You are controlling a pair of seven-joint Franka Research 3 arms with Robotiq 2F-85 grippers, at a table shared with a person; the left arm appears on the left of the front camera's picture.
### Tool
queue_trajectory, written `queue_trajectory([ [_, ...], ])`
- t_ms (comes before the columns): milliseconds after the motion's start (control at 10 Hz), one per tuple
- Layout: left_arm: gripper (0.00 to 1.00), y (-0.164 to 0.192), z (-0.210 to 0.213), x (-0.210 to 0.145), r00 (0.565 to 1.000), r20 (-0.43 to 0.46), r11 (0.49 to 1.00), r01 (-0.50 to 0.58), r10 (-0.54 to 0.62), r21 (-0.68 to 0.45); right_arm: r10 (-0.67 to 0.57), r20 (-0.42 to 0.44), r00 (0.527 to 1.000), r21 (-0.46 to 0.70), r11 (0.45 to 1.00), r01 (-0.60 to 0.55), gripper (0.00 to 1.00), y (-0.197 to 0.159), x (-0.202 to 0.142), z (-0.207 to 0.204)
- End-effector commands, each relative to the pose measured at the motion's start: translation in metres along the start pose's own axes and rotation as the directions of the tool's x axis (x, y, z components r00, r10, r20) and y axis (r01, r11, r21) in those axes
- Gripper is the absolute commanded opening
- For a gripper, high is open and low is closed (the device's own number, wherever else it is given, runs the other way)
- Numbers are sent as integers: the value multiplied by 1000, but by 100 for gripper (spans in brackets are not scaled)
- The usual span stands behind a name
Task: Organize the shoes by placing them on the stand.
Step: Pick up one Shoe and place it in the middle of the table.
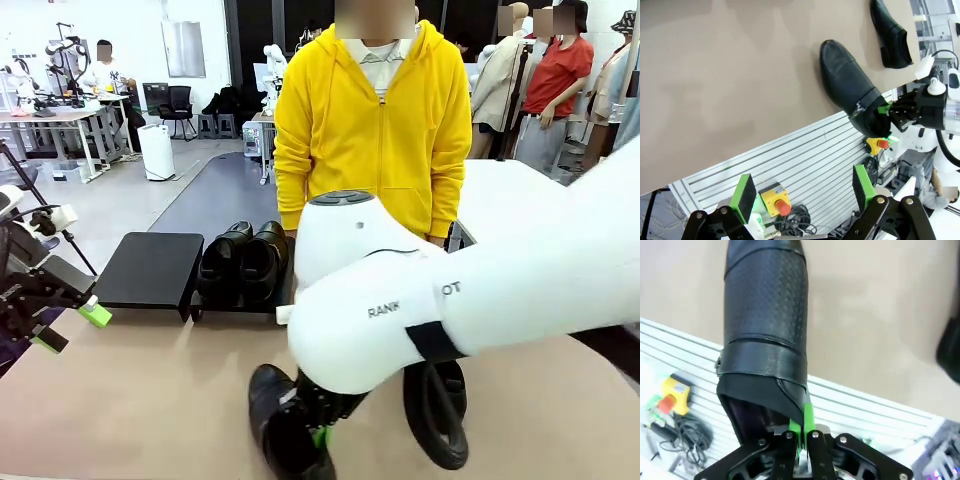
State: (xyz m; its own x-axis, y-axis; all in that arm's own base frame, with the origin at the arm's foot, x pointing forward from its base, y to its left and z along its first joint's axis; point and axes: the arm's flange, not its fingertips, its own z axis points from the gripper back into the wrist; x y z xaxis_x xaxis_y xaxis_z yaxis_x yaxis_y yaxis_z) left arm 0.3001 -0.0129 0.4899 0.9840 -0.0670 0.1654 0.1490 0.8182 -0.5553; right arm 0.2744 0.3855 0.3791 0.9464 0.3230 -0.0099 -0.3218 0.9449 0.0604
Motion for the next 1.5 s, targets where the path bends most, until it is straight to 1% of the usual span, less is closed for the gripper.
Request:
queue_trajectory([
  [0, 100, 1, 2, 0, 1000, 1, 1000, -2, 2, -14, 11, 50, 999, 76, 997, -15, 0, 16, 40, 2],
  [100, 100, 1, 2, 0, 1000, 1, 1000, -2, 2, -14, 1, 50, 999, 105, 994, -6, 0, 28, 51, 2],
  [200, 100, 1, 2, 0, 1000, 1, 1000, -2, 2, -14, -36, 57, 998, 126, 992, 28, 0, 34, 63, 3],
  [400, 100, 1, 2, 0, 1000, 1, 1000, -2, 2, -14, -104, 44, 994, 186, 978, 94, 0, 39, 83, 6],
  [600, 100, 1, 2, 0, 1000, 1, 1000, -2, 2, -14, -109, 7, 994, 165, 980, 106, 0, 38, 100, -2],
  [800, 100, 1, 2, 0, 1000, 1, 1000, -2, 2, -14, -121, 12, 993, 158, 980, 118, 0, 34, 110, -6],
  [1100, 100, 1, 2, 0, 1000, 1, 1000, -2, 2, -14, -115, 15, 993, 156, 982, 111, 0, 31, 115, -11],
  [1200, 100, 1, 2, 0, 1000, 1, 1000, -2, 2, -14, -92, -8, 996, 159, 983, 92, 42, 31, 115, -13],
  [1300, 100, 1, 2, 0, 1000, 1, 1000, -2, 2, -14, -86, -12, 996, 161, 983, 87, 100, 31, 114, -12],
  [1400, 100, 1, 2, 0, 1000, 1, 1000, -2, 2, -14, -89, -6, 996, 161, 983, 89, 100, 29, 114, -12],
])
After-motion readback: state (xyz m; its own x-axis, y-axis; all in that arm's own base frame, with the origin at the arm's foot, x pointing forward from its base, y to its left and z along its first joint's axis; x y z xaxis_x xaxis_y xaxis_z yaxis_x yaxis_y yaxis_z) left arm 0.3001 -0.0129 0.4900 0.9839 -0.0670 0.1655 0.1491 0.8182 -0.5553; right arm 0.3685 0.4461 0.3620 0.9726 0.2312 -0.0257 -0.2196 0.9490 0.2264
